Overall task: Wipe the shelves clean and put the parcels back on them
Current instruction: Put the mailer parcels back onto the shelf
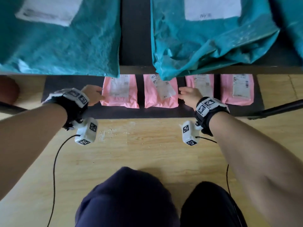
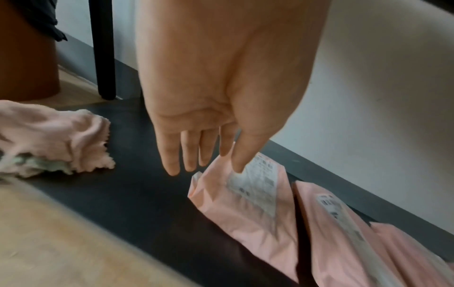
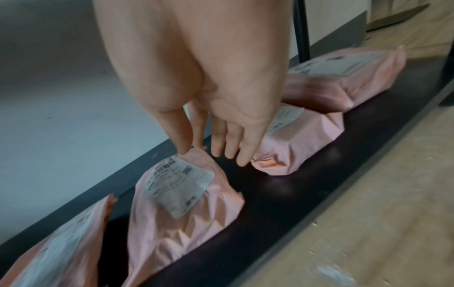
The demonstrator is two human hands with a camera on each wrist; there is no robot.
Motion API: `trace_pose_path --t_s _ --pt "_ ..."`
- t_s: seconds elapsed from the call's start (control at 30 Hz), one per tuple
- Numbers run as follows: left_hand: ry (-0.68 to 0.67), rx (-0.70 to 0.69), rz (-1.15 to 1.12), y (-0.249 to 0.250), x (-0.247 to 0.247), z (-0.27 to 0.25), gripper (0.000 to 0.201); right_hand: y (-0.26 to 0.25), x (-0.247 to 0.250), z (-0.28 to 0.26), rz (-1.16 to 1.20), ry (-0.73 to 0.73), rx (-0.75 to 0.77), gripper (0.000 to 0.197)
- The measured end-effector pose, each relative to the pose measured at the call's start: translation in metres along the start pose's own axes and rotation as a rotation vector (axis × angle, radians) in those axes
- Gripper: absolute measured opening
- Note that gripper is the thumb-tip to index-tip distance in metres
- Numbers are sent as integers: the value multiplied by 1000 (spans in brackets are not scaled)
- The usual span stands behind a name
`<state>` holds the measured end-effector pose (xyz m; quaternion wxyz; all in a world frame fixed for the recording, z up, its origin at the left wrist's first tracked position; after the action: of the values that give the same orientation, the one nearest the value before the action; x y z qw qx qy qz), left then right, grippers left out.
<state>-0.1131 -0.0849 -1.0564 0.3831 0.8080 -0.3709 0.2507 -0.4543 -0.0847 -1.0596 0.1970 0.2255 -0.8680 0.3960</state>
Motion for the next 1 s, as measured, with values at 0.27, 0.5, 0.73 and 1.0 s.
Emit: trace_pose_path --t_s 0.27,0.5,0.73,1.0 --pt "-141 -27 83 19 9 -133 33 -16 22 -114 -161 -159 10 40" --pt "-114 -70 209 48 52 -282 32 -71 56 -240 -355 -272 120 38" --pt "-90 -18 233 77 133 -440 31 -149 104 -392 -486 -346 217 37" --pt "18 89 10 78 215 -588 28 -241 97 -549 -621 -436 331 36"
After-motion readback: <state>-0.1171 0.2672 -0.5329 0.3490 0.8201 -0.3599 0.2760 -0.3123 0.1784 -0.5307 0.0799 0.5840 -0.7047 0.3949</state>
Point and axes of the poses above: each hand's wrist, its own z-axis towards the middle knuckle, its own x-axis out of the back of the hand, y = z × x, the point moved 1 cm from there along z, towards the middle knuckle, and after that the axes turned 5 degrees about -x, right-handed, at the moved point
